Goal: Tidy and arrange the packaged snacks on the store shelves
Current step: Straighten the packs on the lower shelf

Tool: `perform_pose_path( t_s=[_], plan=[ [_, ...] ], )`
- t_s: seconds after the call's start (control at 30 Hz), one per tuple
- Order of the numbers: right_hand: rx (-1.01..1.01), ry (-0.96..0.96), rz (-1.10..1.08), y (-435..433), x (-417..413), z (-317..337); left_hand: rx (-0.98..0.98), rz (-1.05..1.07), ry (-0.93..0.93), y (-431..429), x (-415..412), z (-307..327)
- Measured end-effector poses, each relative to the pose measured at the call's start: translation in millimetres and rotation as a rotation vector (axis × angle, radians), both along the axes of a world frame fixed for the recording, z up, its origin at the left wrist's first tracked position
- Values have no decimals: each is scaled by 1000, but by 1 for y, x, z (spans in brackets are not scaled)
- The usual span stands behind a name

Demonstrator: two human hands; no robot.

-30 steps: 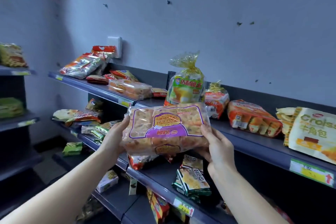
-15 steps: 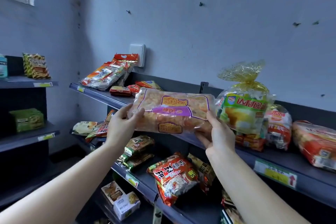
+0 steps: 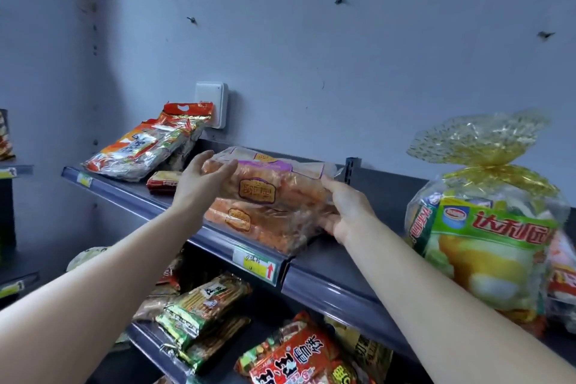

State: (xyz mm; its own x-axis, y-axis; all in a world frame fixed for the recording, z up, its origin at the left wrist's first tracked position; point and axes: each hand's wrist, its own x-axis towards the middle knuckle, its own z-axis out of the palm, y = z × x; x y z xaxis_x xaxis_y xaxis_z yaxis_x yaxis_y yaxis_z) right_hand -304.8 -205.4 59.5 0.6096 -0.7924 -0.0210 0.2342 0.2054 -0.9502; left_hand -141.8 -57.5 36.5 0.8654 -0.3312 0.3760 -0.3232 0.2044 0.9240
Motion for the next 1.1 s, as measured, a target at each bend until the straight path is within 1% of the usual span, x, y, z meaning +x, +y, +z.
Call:
perform_pose_path(
  t_s=[0.07,0.13,0.2,0.27,0.3,0.37,0.43,0.5,0.6,0.67,0.73,0.8,0.87,0.9,0.93,0.97,1.03,1.07,1.1],
  plan=[
    [-90,113,-14,-11,14,-9,125,-47,2,-12,17,-5],
    [-181,192,-95,-22,23,-15,344,14,-74,-28,29,-10],
    [-202,205,-262,-38,30,-18,516,133,-182,-43,33,-11],
    [-185,213,-423,-56,35,-18,587,203,-298,-54,41,-10],
    [-167,228,-472,-65,37,-19,607,226,-352,-57,45,-10],
    [-72,258,-490,-83,42,-27,640,226,-405,-62,59,-13],
    [47,251,-430,-96,50,-39,646,205,-402,-62,71,-16],
    [120,268,-382,-102,58,-51,606,189,-424,-64,79,-20],
    [110,306,-404,-102,60,-61,541,169,-454,-65,86,-27],
    [82,344,-372,-99,58,-58,519,161,-464,-66,89,-29],
    [85,331,-407,-102,60,-59,503,152,-470,-67,89,-31],
    [-2,336,-543,-105,66,-60,485,146,-473,-67,89,-33],
    [-297,501,-797,-101,62,-56,463,142,-477,-67,89,-35],
    [-442,550,-892,-95,57,-52,450,141,-481,-67,89,-37],
    [-552,531,-956,-87,52,-45,438,141,-482,-67,89,-38],
    [-634,493,-989,-81,46,-37,429,142,-483,-67,88,-38],
    [-732,451,-994,-76,41,-25,419,140,-482,-67,87,-39],
    [-744,481,-945,-74,40,-21,416,133,-480,-66,86,-39],
    [-714,502,-889,-73,41,-20,413,123,-478,-65,85,-38]
  ],
)
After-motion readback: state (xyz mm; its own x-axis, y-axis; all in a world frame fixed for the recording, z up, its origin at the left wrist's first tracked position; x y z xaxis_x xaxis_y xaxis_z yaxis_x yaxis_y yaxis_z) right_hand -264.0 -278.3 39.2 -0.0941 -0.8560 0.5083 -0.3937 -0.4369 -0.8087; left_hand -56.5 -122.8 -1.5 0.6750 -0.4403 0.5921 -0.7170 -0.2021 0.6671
